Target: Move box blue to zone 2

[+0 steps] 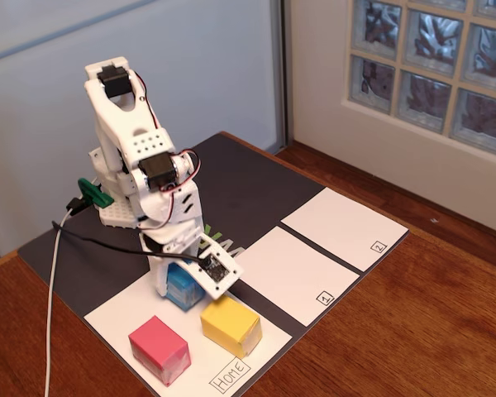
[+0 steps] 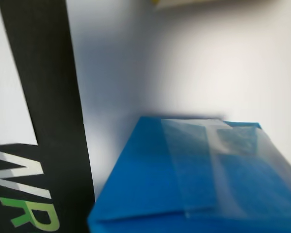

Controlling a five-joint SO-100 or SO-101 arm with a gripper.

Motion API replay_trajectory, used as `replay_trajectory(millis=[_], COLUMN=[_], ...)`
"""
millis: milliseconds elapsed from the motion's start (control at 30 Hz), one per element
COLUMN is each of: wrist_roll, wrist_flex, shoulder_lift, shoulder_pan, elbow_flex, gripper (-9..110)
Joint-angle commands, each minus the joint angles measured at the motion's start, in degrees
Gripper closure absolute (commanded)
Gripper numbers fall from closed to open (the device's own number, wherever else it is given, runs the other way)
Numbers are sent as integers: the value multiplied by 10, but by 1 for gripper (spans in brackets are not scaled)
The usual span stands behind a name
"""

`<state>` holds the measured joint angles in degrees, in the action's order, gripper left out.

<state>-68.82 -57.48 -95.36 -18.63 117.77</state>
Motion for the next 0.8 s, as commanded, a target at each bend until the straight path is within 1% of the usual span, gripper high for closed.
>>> replay_trajectory(millis=[0, 267, 467, 667, 767], wrist_roll=[4, -14, -39, -104, -162], wrist_flex=[-19, -107, -185, -273, -304], shoulder_lift=[-61, -163, -235, -298, -315], shoulder_pan=[2, -3, 22, 92, 149], elbow_flex=[-3, -10, -10, -13, -21], gripper=[102, 102, 102, 102, 102])
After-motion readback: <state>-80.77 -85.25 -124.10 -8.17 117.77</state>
